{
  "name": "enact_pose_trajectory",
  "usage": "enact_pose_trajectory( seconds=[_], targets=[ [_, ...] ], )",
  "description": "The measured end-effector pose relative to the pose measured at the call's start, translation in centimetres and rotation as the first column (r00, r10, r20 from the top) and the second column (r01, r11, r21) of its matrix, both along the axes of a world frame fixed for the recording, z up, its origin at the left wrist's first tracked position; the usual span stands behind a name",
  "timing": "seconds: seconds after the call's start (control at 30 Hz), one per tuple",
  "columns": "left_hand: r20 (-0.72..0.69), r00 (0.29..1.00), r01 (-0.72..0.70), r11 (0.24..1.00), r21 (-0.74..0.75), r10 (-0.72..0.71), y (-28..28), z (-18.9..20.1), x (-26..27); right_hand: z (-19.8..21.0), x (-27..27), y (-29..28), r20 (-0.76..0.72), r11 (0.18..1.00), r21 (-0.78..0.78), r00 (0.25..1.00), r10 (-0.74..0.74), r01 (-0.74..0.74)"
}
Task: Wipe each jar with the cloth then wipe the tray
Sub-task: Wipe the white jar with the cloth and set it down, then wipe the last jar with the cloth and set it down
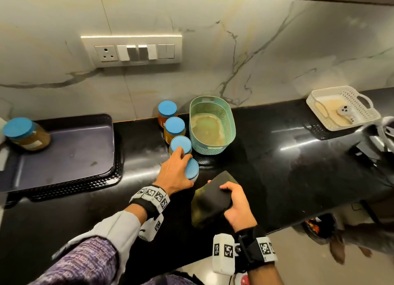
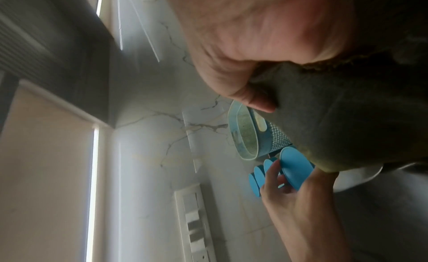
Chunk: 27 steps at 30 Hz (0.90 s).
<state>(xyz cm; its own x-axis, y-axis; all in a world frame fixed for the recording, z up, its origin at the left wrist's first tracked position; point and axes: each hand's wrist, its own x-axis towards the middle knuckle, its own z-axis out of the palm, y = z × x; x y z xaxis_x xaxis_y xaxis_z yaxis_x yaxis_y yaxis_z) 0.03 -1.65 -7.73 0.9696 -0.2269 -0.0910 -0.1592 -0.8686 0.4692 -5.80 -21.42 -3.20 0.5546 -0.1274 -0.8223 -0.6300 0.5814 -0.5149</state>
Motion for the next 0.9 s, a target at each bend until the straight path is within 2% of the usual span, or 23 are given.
enact_pose_trajectory(
  seconds=[0.13,0.2,0.27,0.37,0.43,0.5,0.57,0.67,0.73,0.83,0.9],
  targets=[
    [0.061,0.998,-0.012,0.999,-0.041,0.014,0.1,-0.1,-0.7,0.6,1.2,1.3,0.039,0.983,-0.175,0.997,0.061,-0.053],
    [0.094,0.995,-0.028,0.989,-0.143,0.042,0.8,0.1,-1.2,1.3,2.0,2.1,0.096,0.97,-0.226,0.989,0.11,-0.086],
    [0.126,0.983,-0.094,0.952,-0.292,0.136,2.3,0.5,-1.9,2.5,2.8,3.2,0.141,0.969,-0.218,0.979,0.147,-0.114],
    [0.098,0.924,-0.276,0.821,-0.499,0.37,5.3,0.8,-2.8,4.1,3.6,5.7,0.204,0.979,-0.162,0.967,0.156,-0.124],
    [0.052,0.867,-0.381,0.726,-0.573,0.496,7.8,0.9,-3.3,4.8,4.2,8.1,0.222,0.983,-0.098,0.96,0.173,-0.154],
    [-0.008,0.827,-0.438,0.635,-0.637,0.562,10.4,1.1,-4.2,5.1,4.7,11.0,0.198,0.973,-0.071,0.953,0.231,-0.221],
    [-0.063,0.808,-0.471,0.577,-0.667,0.586,13.0,1.3,-5.0,5.4,5.1,13.8,0.171,0.962,-0.045,0.947,0.272,-0.269],
    [-0.08,0.733,-0.566,0.541,-0.622,0.675,18.4,1.9,-5.5,5.7,5.3,18.7,0.18,0.945,-0.025,0.928,0.325,-0.326],
    [-0.02,0.662,-0.637,0.549,-0.541,0.749,22.4,2.1,-5.0,5.8,5.2,21.3,0.22,0.938,-0.048,0.912,0.346,-0.345],
    [0.041,0.545,-0.749,0.509,-0.424,0.837,29.8,2.1,-4.0,5.7,4.8,25.1,0.274,0.909,-0.116,0.867,0.416,-0.4],
    [0.054,0.518,-0.79,0.502,-0.352,0.854,34.0,2.0,-2.8,5.8,4.7,26.8,0.29,0.891,-0.158,0.843,0.453,-0.425]
  ],
)
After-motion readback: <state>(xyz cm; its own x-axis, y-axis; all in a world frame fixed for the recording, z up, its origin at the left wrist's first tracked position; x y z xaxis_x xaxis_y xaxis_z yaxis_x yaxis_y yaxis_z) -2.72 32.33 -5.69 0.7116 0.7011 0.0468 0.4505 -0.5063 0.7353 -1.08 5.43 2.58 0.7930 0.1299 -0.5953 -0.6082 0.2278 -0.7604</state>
